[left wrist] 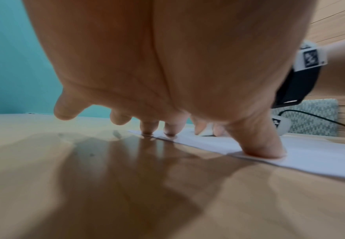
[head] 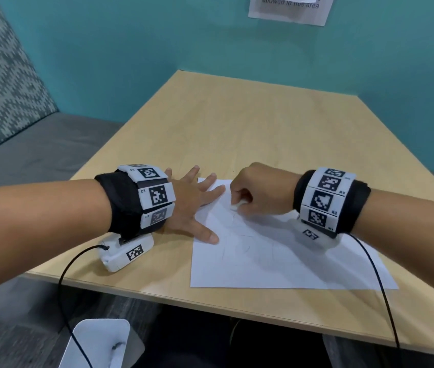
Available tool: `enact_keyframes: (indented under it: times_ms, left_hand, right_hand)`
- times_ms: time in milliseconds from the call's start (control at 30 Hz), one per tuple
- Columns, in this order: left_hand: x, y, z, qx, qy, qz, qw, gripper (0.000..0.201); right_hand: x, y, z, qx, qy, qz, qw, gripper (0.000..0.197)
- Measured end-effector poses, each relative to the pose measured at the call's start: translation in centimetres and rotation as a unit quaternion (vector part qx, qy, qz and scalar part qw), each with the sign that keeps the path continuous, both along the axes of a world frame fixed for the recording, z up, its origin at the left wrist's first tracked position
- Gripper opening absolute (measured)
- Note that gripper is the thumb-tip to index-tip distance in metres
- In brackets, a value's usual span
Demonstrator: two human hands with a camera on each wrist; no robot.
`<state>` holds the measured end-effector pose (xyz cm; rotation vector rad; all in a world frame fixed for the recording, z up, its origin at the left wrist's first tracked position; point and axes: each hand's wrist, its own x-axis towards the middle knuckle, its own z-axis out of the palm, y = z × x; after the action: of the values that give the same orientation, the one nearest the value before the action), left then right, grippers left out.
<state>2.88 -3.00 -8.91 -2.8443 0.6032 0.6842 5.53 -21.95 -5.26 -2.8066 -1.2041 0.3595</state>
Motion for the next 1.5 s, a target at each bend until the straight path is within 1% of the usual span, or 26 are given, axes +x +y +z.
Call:
enact_keyframes:
  times_ms: [67, 133, 200, 333, 400, 467, 500, 533, 633, 667, 733, 800, 833, 867, 933, 1000, 1067, 1167, 1200, 1300, 1333, 1400, 1500]
  left_hand:
    - [0.0, 0.0, 0.0, 0.002, -0.001, -0.002, 1.0, 0.112]
    - [0.1, 0.1, 0.0, -0.003, 0.004, -0.005, 1.0, 0.109]
    - [0.2, 0.2, 0.0, -0.003, 0.007, -0.004, 1.0, 0.11]
    - [0.2, 0.1, -0.2, 0.007, 0.005, -0.002, 1.0, 0.114]
    - [0.3, 0.3, -0.2, 0.0, 0.005, -0.004, 1.0, 0.114]
    - [0.3, 0.4, -0.3, -0.011, 0.008, -0.006, 1.0, 0.111]
    - [0.3, 0.4, -0.3, -0.013, 0.009, -0.006, 1.0, 0.11]
    - [0.3, 0.4, -0.2, -0.011, 0.009, -0.006, 1.0, 0.111]
    - [0.1, 0.2, -0.1, 0.001, 0.003, -0.004, 1.0, 0.114]
    - [0.0, 0.2, -0.1, 0.001, 0.002, -0.002, 1.0, 0.114]
    - [0.2, 0.3, -0.2, -0.001, 0.002, -0.005, 1.0, 0.115]
    - [0.3, 0.4, -0.2, 0.003, 0.004, -0.011, 1.0, 0.115]
    - [0.3, 0.4, -0.2, 0.005, 0.007, -0.01, 1.0, 0.115]
    - [0.3, 0.3, -0.2, 0.006, 0.009, -0.008, 1.0, 0.115]
    - [0.2, 0.2, -0.1, 0.006, 0.009, -0.003, 1.0, 0.115]
    - [0.1, 0.2, 0.0, 0.004, 0.007, 0.0, 1.0, 0.115]
    - [0.3, 0.3, -0.1, 0.004, 0.006, -0.003, 1.0, 0.115]
    - [0.4, 0.3, -0.2, 0.005, 0.011, -0.006, 1.0, 0.113]
    - [0.4, 0.3, -0.2, 0.005, 0.012, -0.005, 1.0, 0.114]
    - [0.2, 0.2, 0.0, 0.006, 0.013, 0.003, 1.0, 0.114]
    - [0.2, 0.1, 0.0, 0.005, 0.014, 0.004, 1.0, 0.114]
    - [0.2, 0.2, 0.0, 0.004, 0.012, 0.0, 1.0, 0.115]
    - [0.2, 0.3, 0.0, 0.003, 0.012, -0.003, 1.0, 0.115]
  right_hand:
    - [-0.4, 0.3, -0.2, 0.0, -0.007, 0.005, 1.0, 0.009]
    - [-2.4, 1.0, -0.4, -0.007, 0.022, 0.036, 0.999, 0.008]
    - [-2.6, 0.9, -0.3, -0.014, 0.037, 0.048, 0.998, 0.008]
    - [0.4, -0.4, 0.0, 0.006, 0.002, -0.02, 1.0, 0.012]
    - [-0.7, 0.2, -0.3, 0.001, 0.002, 0.001, 1.0, 0.011]
    - [-3.0, 1.1, -0.4, -0.003, 0.037, 0.041, 0.998, 0.008]
    - [-3.2, 1.1, -0.4, -0.004, 0.046, 0.055, 0.997, 0.007]
    - [-2.8, 0.9, -0.2, -0.009, 0.043, 0.049, 0.998, 0.009]
    - [0.3, -0.5, 0.1, -0.013, 0.0, -0.011, 1.0, 0.014]
    - [0.6, -0.6, 0.0, -0.012, -0.006, -0.019, 1.0, 0.014]
    - [-0.8, 0.0, -0.2, -0.007, 0.001, -0.004, 1.0, 0.013]
    - [-2.9, 0.6, -0.5, -0.01, 0.033, 0.031, 0.999, 0.011]
    - [-3.1, 0.6, -0.5, -0.01, 0.044, 0.039, 0.998, 0.01]
    - [-2.6, 0.4, -0.4, -0.013, 0.044, 0.032, 0.998, 0.011]
    - [-0.3, -0.6, -0.3, -0.011, 0.013, -0.009, 1.0, 0.012]
    - [0.9, -1.1, -0.3, -0.001, -0.004, -0.036, 0.999, 0.011]
    - [-0.3, -0.3, -0.5, 0.001, 0.003, -0.016, 1.0, 0.011]
    - [-2.7, 0.6, -0.7, -0.006, 0.054, 0.027, 0.998, 0.009]
    - [-2.4, 0.4, -0.5, -0.01, 0.054, 0.024, 0.998, 0.009]
    - [0.6, -0.9, -0.4, -0.008, 0.017, -0.034, 0.999, 0.009]
    - [1.0, -1.1, -0.4, -0.007, 0.005, -0.041, 0.999, 0.008]
    - [-0.3, -0.4, -0.6, -0.007, -0.001, -0.026, 1.0, 0.01]
    - [-3.1, 0.5, -0.9, -0.013, 0.046, 0.025, 0.999, 0.014]
